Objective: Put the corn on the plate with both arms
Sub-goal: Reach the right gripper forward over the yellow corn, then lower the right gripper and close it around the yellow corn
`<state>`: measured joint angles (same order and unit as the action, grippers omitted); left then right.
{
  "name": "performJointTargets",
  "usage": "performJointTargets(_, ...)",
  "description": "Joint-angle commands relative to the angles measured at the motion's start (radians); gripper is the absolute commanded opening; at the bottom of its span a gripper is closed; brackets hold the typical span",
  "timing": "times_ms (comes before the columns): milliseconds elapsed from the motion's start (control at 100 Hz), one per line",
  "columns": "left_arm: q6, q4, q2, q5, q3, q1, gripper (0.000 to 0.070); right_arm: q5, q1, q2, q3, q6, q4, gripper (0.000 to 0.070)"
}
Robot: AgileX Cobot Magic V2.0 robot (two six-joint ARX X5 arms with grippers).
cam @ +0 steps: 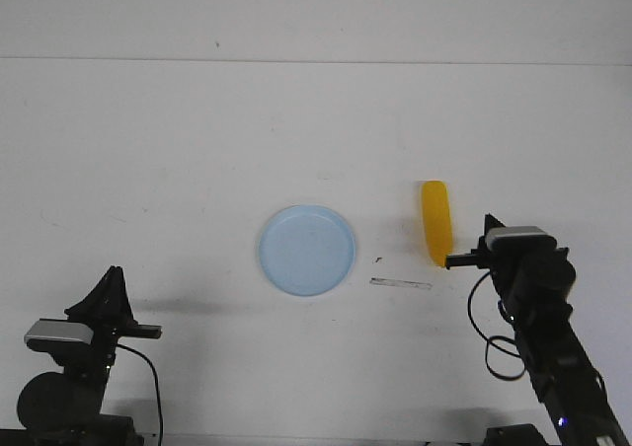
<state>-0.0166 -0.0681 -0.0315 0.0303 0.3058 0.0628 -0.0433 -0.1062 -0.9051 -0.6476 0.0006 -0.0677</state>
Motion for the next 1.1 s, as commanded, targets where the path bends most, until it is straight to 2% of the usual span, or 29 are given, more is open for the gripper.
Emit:
performJointTargets(0,0.008,0.013,0.002,0.005,0.009,-0.001,0.0001,-0.008,-0.010,-0.101,-0.063,0.010,-0.009,0.0007)
performJointTargets(220,0.008,0.013,0.002,0.005,0.009,-0.001,0.0001,-0.005,-0.038,-0.391,-0.296,0.042,-0.162,0.0007)
performJointTargets(490,0.008,0.013,0.002,0.005,0.009,-0.001,0.0001,-0.005,-0.046,-0.667,-0.634,0.211,-0.583,0.0017)
performJointTargets(580,0.008,0.013,0.002,0.005,0.009,-0.001,0.0001,-0.006,-0.048,-0.735,-0.722,0.241,-0.703,0.0026)
performJointTargets(630,0.008,0.013,0.002,0.005,0.009,-0.001,0.0001,-0.005,-0.055,-0.763,-0.756,0.244,-0.750,0.0071)
performJointTargets(760,0.008,0.013,0.002,0.005,0.009,-0.001,0.0001,0.024,-0.060,-0.801,-0.777,0.245,-0.775,0.0331)
performJointTargets(830,0.008,0.013,0.002,0.005,0.009,-0.001,0.0001,0.043,-0.066,-0.811,-0.777,0.245,-0.779,0.0430)
performJointTargets(1000,0.008,0.013,0.002,0.005,0.009,-0.001,0.0001,0.043,-0.071,-0.818,-0.777,0.245,-0.768,0.0582)
performJointTargets(1090,0.008,0.013,0.002,0.005,0.009,-0.001,0.0001,0.042,-0.071,-0.819,-0.777,0.244,-0.752,0.0596)
